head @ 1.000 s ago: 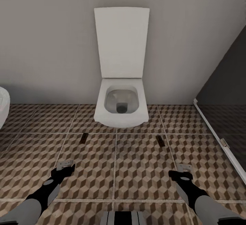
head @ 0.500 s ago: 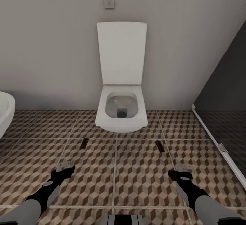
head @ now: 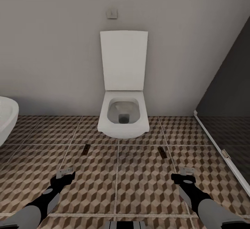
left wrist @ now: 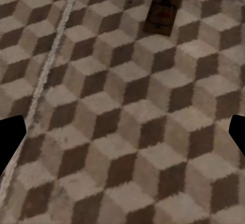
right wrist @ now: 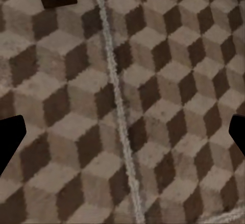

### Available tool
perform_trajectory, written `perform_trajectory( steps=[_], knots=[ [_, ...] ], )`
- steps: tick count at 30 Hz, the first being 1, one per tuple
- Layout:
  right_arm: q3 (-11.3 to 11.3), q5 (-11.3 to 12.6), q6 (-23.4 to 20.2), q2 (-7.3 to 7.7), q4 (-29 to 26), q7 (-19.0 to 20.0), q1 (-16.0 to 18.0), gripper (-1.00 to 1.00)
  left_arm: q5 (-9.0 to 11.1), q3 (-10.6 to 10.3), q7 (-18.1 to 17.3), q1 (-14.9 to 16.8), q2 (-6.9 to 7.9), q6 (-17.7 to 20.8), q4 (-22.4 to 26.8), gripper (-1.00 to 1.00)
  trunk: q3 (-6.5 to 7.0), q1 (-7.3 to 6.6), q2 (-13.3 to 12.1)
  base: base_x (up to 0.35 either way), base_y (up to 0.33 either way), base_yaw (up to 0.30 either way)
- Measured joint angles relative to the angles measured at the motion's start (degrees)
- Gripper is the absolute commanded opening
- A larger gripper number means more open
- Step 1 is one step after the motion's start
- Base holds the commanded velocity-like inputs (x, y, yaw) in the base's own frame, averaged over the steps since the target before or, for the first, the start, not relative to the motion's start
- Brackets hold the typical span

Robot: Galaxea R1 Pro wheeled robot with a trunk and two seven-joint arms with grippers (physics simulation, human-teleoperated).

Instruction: Take the four mousetraps from the cabinet in the bathroom and place them on the bathroom floor. Make sure all four end up on the same floor surface, and ensure that at least two of them are either under or directly next to the same bathroom sink.

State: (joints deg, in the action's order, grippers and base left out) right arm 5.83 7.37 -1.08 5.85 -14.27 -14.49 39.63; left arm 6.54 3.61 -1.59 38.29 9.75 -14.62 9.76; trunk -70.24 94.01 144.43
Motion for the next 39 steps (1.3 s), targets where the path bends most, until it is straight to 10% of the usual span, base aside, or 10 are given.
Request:
perform_trajectory(
  steps=[39],
  knots=[
    [-0.2, -2.8, -2.4, 0.01, 0.6, 0.0, 0.0, 1.00, 0.4, 0.0, 0.5, 0.0, 0.56, -0.9, -5.0, 1.00, 7.31, -0.85, -0.4, 0.000, 0.000, 0.000]
  ],
)
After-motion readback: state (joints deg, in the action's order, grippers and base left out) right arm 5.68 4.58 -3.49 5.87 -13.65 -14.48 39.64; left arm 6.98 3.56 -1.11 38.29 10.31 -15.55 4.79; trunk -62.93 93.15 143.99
